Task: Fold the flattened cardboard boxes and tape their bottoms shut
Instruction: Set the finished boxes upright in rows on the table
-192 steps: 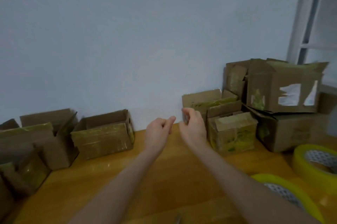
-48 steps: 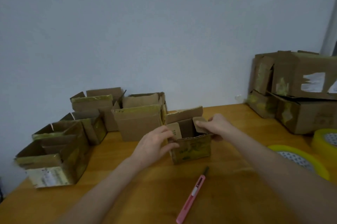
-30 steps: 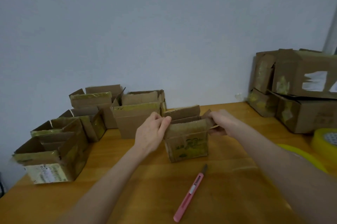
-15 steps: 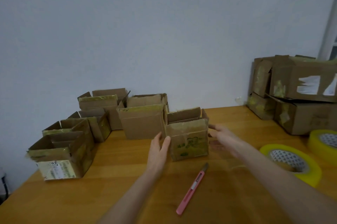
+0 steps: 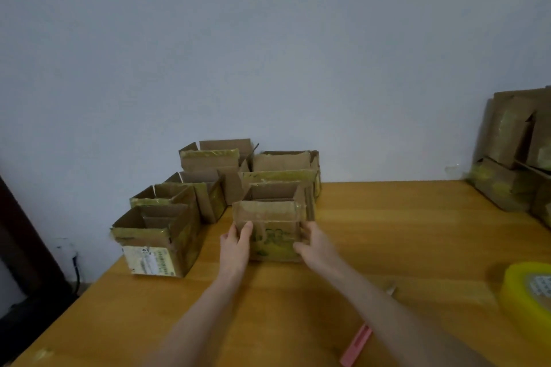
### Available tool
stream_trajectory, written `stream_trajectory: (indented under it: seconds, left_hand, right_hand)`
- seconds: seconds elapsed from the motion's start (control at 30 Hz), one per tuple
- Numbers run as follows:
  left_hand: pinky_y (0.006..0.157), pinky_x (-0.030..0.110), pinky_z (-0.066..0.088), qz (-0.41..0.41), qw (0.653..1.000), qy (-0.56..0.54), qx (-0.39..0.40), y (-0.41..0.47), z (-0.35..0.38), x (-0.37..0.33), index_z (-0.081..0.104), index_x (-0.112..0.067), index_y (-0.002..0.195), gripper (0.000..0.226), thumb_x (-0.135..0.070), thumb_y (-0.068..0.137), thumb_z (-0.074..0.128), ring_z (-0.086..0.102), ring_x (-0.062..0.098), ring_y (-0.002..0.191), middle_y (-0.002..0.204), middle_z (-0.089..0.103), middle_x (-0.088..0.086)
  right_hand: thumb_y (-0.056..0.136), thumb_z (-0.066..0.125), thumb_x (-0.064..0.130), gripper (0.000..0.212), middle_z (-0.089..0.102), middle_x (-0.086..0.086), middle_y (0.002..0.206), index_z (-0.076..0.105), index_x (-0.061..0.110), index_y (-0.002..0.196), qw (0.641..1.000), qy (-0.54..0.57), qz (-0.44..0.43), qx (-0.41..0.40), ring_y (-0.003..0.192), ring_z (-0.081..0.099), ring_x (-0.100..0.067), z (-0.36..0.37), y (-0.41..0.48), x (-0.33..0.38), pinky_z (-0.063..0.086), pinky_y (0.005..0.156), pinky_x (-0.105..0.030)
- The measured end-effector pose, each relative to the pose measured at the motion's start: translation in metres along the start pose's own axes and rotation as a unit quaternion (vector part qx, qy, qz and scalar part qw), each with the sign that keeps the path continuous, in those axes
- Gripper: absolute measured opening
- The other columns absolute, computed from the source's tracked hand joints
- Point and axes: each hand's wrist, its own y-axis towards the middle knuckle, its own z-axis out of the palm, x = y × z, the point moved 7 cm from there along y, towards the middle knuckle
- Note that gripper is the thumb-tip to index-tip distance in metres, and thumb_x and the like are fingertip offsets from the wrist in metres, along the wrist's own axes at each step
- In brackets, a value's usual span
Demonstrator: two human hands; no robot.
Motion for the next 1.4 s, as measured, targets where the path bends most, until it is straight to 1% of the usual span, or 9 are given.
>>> stream_trajectory:
  seconds: [0.3, 0.43, 0.53, 0.67, 0.8, 0.93, 1.07, 1.23, 1.4]
  left_hand:
    - [0.117, 0.045, 0.016, -0.031, 0.999, -0.016, 0.017, 0.047, 0.006, 0.009, 0.010, -0.024, 0.152, 0.073, -0.056, 0.093, 0.040, 0.017, 0.025, 0.144, 0.158, 0.017, 0.005]
    - [0.118, 0.045, 0.016, -0.032, 0.999, -0.020, 0.031, 0.050, 0.005, 0.012, 0.009, -0.024, 0.152, 0.073, -0.055, 0.094, 0.041, 0.017, 0.023, 0.144, 0.157, 0.019, 0.003]
    - [0.113, 0.042, 0.026, 0.006, 1.000, 0.000, -0.030, 0.032, -0.002, 0.003, 0.020, -0.022, 0.150, 0.063, -0.045, 0.096, 0.044, 0.031, 0.023, 0.138, 0.152, 0.030, 0.005]
    - [0.091, 0.028, 0.043, 0.154, 0.981, 0.042, -0.109, -0.017, 0.003, -0.040, 0.045, -0.025, 0.123, 0.027, -0.032, 0.097, 0.046, 0.050, 0.007, 0.102, 0.122, 0.048, 0.002]
    - [0.085, 0.023, 0.039, 0.195, 0.980, 0.031, -0.013, -0.036, 0.065, -0.083, 0.049, -0.025, 0.112, 0.018, -0.033, 0.099, 0.041, 0.048, -0.001, 0.092, 0.112, 0.049, -0.002]
    - [0.096, 0.044, 0.046, 0.159, 0.982, 0.003, 0.102, -0.051, 0.158, -0.125, 0.056, -0.014, 0.112, 0.031, -0.035, 0.100, 0.038, 0.055, 0.021, 0.100, 0.110, 0.058, 0.007]
    - [0.091, 0.043, 0.047, 0.178, 0.963, -0.020, 0.204, -0.093, 0.250, -0.181, 0.058, -0.006, 0.110, 0.027, -0.026, 0.098, 0.046, 0.057, 0.025, 0.098, 0.099, 0.060, 0.005]
    - [0.093, 0.026, 0.041, 0.228, 0.931, -0.003, 0.285, -0.140, 0.345, -0.258, 0.050, -0.008, 0.129, 0.048, -0.032, 0.089, 0.062, 0.054, 0.019, 0.112, 0.125, 0.056, 0.008]
    - [0.104, 0.031, 0.035, 0.276, 0.906, 0.012, 0.322, -0.159, 0.416, -0.310, 0.031, -0.015, 0.145, 0.070, -0.037, 0.087, 0.064, 0.041, 0.021, 0.132, 0.145, 0.041, 0.000]
  right_hand:
    - [0.095, 0.049, 0.014, 0.070, 0.036, -0.005, 0.146, 0.007, 0.021, 0.151, 0.999, -0.029, 0.004, 0.042, 0.103, 0.050, -0.015, 0.033, 0.049, 0.013, 0.045, 0.089, -0.028]
    - [0.094, 0.053, 0.016, 0.076, 0.029, -0.005, 0.152, 0.003, 0.021, 0.152, 0.998, -0.020, 0.016, 0.050, 0.130, 0.039, -0.022, 0.035, 0.053, 0.011, 0.038, 0.101, -0.032]
    - [0.092, 0.057, 0.017, 0.079, 0.026, -0.005, 0.153, 0.006, 0.018, 0.152, 0.999, -0.021, 0.012, 0.039, 0.136, 0.032, -0.024, 0.024, 0.047, 0.010, 0.034, 0.106, -0.033]
    - [0.091, 0.057, 0.012, 0.069, 0.034, -0.007, 0.148, 0.019, 0.018, 0.149, 0.998, -0.026, 0.010, -0.051, 0.127, 0.044, -0.025, -0.017, 0.035, 0.008, 0.043, 0.093, -0.028]
    - [0.090, 0.058, 0.014, 0.057, 0.042, -0.006, 0.142, 0.035, 0.017, 0.142, 0.987, -0.054, 0.003, -0.153, 0.128, 0.043, -0.022, -0.081, 0.011, 0.009, 0.038, 0.101, -0.032]
    - [0.090, 0.054, 0.014, 0.047, 0.045, -0.003, 0.136, 0.043, 0.020, 0.135, 0.962, -0.064, -0.011, -0.264, 0.122, 0.046, -0.018, -0.172, -0.033, 0.000, 0.038, 0.098, -0.028]
    - [0.088, 0.051, 0.010, 0.043, 0.046, -0.002, 0.131, 0.048, 0.020, 0.129, 0.920, -0.071, -0.013, -0.386, 0.122, 0.046, -0.019, -0.265, -0.082, -0.017, 0.038, 0.100, -0.030]
    - [0.090, 0.053, 0.016, 0.044, 0.041, -0.001, 0.135, 0.043, 0.022, 0.133, 0.864, -0.047, 0.014, -0.502, 0.120, 0.046, -0.020, -0.371, -0.126, -0.040, 0.042, 0.094, -0.033]
    - [0.089, 0.057, 0.022, 0.064, 0.033, -0.004, 0.148, 0.027, 0.020, 0.145, 0.820, 0.016, 0.061, -0.569, 0.128, 0.042, -0.026, -0.457, -0.135, -0.081, 0.043, 0.099, -0.040]
